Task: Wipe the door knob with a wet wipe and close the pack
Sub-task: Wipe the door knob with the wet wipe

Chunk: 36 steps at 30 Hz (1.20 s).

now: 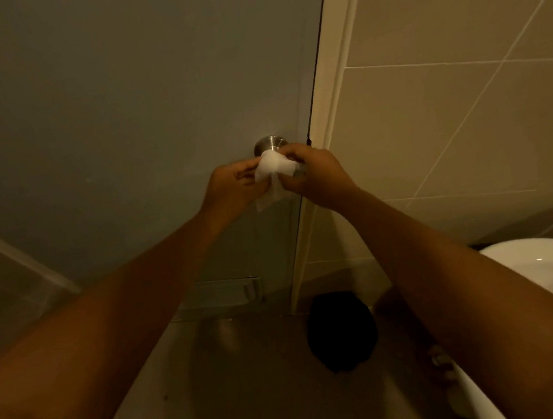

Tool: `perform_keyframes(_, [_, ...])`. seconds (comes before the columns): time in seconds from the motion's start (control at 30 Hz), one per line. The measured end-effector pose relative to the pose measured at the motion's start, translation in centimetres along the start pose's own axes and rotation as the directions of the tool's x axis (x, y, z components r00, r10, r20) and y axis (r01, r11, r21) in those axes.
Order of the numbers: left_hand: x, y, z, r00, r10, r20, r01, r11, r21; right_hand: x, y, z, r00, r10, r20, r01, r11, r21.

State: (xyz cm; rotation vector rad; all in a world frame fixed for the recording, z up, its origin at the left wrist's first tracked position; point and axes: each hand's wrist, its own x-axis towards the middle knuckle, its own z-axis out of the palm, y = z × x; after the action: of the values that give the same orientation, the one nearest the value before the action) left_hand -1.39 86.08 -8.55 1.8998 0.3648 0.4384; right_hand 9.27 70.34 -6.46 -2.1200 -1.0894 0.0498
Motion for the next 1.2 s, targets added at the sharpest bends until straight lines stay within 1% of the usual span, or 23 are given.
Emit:
perform_keyframes(0.07, [0.8, 1.1, -1.1, 0.989, 0.134, 0.059, -0.143, 0.97, 0.198, -1.0, 0.7, 1.5, 0.996, 0.053, -0.068, -0.041, 0.985, 0.168])
perform_keyframes(0.13, [1.8, 2.8, -1.9, 0.955, 0.242, 0.171, -0.294, 0.85, 0.438, -1.6, 0.7, 3.1, 0.986, 0.144, -0.087, -0.114, 0.953, 0.281])
perform_keyframes(0.2, [2.6, 4.2, -2.0, 0.937, 0.252, 0.24, -0.346, 0.751, 0.562, -1.7, 0.5, 3.9, 0.981, 0.173, -0.089, -0.137, 0.939, 0.316])
perform_keyframes(0.27, [2.8, 4.6, -1.7, 0.947, 0.214, 0.239, -0.317, 0.736, 0.598, -1.6, 0.7, 3.2, 0.991, 0.104, -0.083, -0.082, 0.969, 0.234])
perform_keyframes(0.3, [2.6, 4.3, -1.5, 0.96, 0.182, 0.212, -0.272, 0.782, 0.561, -1.3, 0.8, 2.3, 0.996, 0.06, -0.063, -0.05, 0.986, 0.158])
perform_keyframes(0.33, [2.3, 3.7, -1.4, 0.975, 0.138, 0.173, -0.204, 0.862, 0.464, -0.8, 0.7, 1.2, 0.999, 0.033, -0.029, -0.031, 0.997, 0.072])
perform_keyframes(0.37, [1.9, 2.8, -1.2, 0.987, 0.085, 0.133, -0.123, 0.943, 0.31, -0.3, 0.5, 0.2, 1.0, 0.016, 0.011, -0.016, 1.0, -0.023])
perform_keyframes(0.4, [1.4, 2.0, -0.9, 0.995, 0.035, 0.097, -0.049, 0.988, 0.145, 0.4, 0.2, -0.8, 0.999, -0.004, 0.05, 0.01, 0.992, -0.129])
perform_keyframes(0.43, [1.0, 1.2, -0.6, 0.998, -0.008, 0.06, 0.007, 1.0, 0.028, 1.0, -0.3, -1.4, 0.996, -0.029, 0.086, 0.048, 0.973, -0.227])
perform_keyframes(0.47, [0.6, 0.5, -0.2, 0.999, -0.041, 0.028, 0.042, 0.999, -0.021, 1.4, -0.7, -1.8, 0.992, -0.046, 0.116, 0.077, 0.955, -0.288])
perform_keyframes(0.53, [0.4, 0.0, 0.2, 0.998, -0.062, 0.0, 0.061, 0.997, -0.041, 1.5, -0.8, -1.9, 0.991, -0.025, 0.128, 0.059, 0.962, -0.268])
perform_keyframes(0.6, [0.7, 0.6, -0.2, 0.999, -0.037, 0.026, 0.038, 0.999, -0.033, 0.4, -0.3, -1.2, 0.996, 0.042, 0.073, -0.035, 0.995, -0.092])
perform_keyframes(0.63, [1.0, 1.2, -0.7, 0.998, 0.004, 0.059, -0.005, 1.0, 0.021, -0.2, 0.1, -0.5, 0.997, 0.071, 0.04, -0.071, 0.997, 0.009])
perform_keyframes(0.67, [1.4, 2.0, -1.2, 0.994, 0.055, 0.097, -0.069, 0.987, 0.146, -0.8, 0.3, 0.3, 0.996, 0.083, 0.009, -0.084, 0.993, 0.082])
perform_keyframes(0.73, [2.3, 3.5, -1.9, 0.979, 0.112, 0.172, -0.175, 0.891, 0.418, -1.6, 0.3, 1.8, 0.996, 0.068, -0.052, -0.06, 0.989, 0.133])
perform_keyframes(0.77, [2.7, 4.1, -2.1, 0.973, 0.114, 0.201, -0.201, 0.845, 0.495, -1.8, 0.3, 2.2, 0.995, 0.063, -0.074, -0.052, 0.987, 0.15])
perform_keyframes(0.83, [3.0, 4.7, -2.0, 0.967, 0.091, 0.239, -0.211, 0.81, 0.548, -1.8, 0.2, 2.2, 0.995, 0.06, -0.086, -0.045, 0.985, 0.165])
perform_keyframes(0.9, [2.7, 4.3, -1.9, 0.975, 0.058, 0.216, -0.156, 0.866, 0.475, -1.3, 0.2, 1.1, 0.998, 0.046, -0.037, -0.042, 0.996, 0.083])
perform_keyframes(0.97, [1.7, 2.8, -1.6, 0.988, 0.017, 0.152, -0.053, 0.97, 0.237, -0.2, 0.0, -0.6, 0.999, 0.018, 0.049, -0.014, 0.996, -0.084])
perform_keyframes(1.0, [1.2, 2.0, -1.3, 0.993, -0.015, 0.121, 0.002, 0.995, 0.104, 0.4, -0.4, -1.4, 0.997, -0.009, 0.083, 0.023, 0.984, -0.178])
perform_keyframes(1.07, [0.4, 0.5, -0.7, 0.995, -0.07, 0.074, 0.073, 0.996, -0.045, 1.4, -1.2, -2.3, 0.991, -0.057, 0.122, 0.092, 0.948, -0.304])
perform_keyframes(1.13, [0.1, 0.0, -0.3, 0.995, -0.08, 0.053, 0.085, 0.991, -0.106, 1.5, -1.4, -2.2, 0.991, -0.068, 0.119, 0.102, 0.947, -0.306])
perform_keyframes(1.2, [0.3, 0.4, -0.6, 0.999, -0.016, 0.038, 0.017, 1.0, -0.026, 0.5, -0.7, -1.3, 0.997, -0.019, 0.071, 0.03, 0.987, -0.158])
